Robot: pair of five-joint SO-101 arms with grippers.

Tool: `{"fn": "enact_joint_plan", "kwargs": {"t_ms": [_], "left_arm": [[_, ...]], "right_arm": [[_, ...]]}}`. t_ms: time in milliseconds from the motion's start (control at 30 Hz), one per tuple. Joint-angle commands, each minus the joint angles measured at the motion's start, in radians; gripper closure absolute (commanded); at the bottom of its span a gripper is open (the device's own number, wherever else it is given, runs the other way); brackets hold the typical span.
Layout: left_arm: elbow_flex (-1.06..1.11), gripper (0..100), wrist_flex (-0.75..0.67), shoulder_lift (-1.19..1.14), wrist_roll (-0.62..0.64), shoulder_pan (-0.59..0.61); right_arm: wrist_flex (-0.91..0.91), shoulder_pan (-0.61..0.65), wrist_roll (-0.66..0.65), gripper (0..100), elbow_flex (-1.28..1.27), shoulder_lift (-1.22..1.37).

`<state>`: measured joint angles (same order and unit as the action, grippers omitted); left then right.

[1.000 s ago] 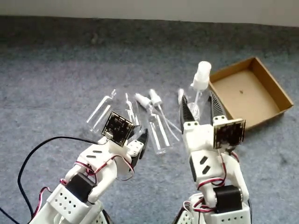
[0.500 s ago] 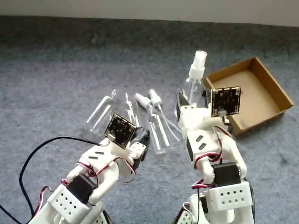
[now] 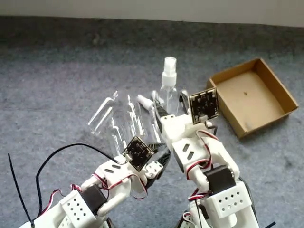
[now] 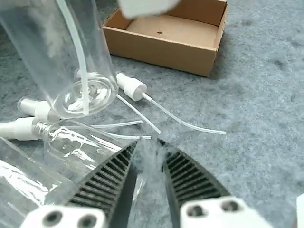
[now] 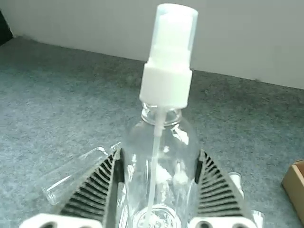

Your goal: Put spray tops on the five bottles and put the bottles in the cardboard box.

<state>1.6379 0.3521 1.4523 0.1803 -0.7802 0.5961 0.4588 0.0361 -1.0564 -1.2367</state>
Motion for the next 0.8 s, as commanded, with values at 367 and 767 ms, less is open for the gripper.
{"fn": "enact_joint_plan", "kwargs": {"t_ms": [367,767], "left_arm": [[0.01,100,-0.138,0.016,0.072,-0.013],[0.062,100,-0.181,0.254,0.083,0.036]], "right_arm": [[-0.028,0.015,0.012,91.6,0.056,-0.127],[0.018,0.087,0.014,91.6,0.015,-0.133]]}}
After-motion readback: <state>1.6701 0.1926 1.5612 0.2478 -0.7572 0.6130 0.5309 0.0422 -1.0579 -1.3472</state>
